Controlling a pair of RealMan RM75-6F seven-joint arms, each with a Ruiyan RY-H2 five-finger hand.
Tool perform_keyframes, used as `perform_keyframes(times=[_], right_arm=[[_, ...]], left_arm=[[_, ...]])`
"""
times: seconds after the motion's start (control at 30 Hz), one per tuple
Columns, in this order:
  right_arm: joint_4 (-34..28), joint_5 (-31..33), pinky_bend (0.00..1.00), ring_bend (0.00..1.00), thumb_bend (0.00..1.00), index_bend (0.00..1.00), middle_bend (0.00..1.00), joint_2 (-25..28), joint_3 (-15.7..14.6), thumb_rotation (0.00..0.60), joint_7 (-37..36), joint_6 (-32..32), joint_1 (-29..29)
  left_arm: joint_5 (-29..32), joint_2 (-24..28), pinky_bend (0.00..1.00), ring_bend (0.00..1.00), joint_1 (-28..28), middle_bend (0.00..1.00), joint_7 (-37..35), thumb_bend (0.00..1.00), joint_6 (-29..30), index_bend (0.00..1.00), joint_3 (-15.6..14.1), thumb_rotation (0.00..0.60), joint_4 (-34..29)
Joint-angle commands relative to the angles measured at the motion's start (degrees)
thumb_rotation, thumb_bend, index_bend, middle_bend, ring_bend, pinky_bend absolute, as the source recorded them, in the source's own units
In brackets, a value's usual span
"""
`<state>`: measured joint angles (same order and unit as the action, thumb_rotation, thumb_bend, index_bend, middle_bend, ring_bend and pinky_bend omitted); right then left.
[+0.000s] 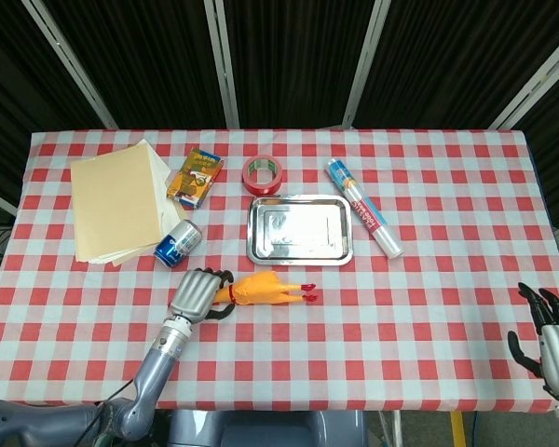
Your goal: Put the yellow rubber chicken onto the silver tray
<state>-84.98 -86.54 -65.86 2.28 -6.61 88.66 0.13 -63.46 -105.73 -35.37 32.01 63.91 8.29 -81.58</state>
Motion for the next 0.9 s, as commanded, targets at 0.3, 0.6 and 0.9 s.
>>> perform_keyframes(times=[0.3, 0.6, 0.9], right_arm=[[0.19, 0.32, 0.16, 0.12, 0.46, 0.09, 0.21, 0.38, 0.08, 0.600, -0.81, 0.78, -0.92], [-0.14, -0.32, 0.16, 0.12, 0.46, 0.09, 0.21, 0.62, 0.36, 0.600, -1.04, 0.63, -0.57], [-1.22, -2.26, 0.16, 0.12, 0.46, 0.10, 0.21, 1.46, 0.70, 0.600, -1.58, 0.89, 0.42]], left_arm=[[1.50, -3.40, 0.50, 0.45, -1.14, 0.50, 1.41, 0.36, -0.43, 0.41, 1.19, 0.600, 4.17], [-8.44, -1.25, 0.58, 0.58, -0.78, 0.65, -6.13, 0.59, 4.51, 0.56, 0.57, 0.600, 3.52], [-17.07, 4.57, 0.65, 0.63, -1.22, 0.70, -11.65, 0.69, 7.22, 0.61, -0.19, 0.600, 1.15]])
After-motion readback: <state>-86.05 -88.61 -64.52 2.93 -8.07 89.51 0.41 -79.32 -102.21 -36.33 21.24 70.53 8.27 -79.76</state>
